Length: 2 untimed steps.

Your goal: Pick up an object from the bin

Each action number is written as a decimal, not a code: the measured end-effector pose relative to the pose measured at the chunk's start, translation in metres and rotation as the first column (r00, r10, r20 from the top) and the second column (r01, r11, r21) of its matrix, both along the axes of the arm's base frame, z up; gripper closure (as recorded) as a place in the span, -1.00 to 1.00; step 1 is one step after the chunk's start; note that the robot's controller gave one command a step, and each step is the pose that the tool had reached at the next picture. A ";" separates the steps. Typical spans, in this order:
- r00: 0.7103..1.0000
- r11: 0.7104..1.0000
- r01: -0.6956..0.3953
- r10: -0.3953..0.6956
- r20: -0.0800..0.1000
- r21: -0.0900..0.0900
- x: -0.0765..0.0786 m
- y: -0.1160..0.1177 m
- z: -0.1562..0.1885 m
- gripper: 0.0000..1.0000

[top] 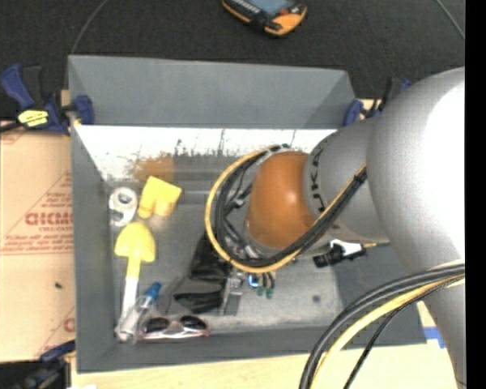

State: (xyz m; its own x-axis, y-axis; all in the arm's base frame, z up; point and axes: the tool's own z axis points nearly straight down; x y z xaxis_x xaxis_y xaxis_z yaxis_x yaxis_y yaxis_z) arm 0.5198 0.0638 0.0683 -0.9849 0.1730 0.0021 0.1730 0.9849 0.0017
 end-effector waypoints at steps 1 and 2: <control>0.854 0.854 -0.521 0.521 0.008 -0.007 0.027 -0.008 0.059 -1.00; 0.997 0.997 0.076 -0.076 0.003 -0.001 0.016 0.009 0.043 -1.00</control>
Offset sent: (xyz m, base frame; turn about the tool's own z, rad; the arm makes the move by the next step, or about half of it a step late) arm 0.0072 0.0229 0.0317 0.4903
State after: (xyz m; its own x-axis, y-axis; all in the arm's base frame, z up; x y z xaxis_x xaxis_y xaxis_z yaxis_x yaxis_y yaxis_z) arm 0.5358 0.0730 0.1118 -0.9688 0.2478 -0.0007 0.2478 0.9688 0.0007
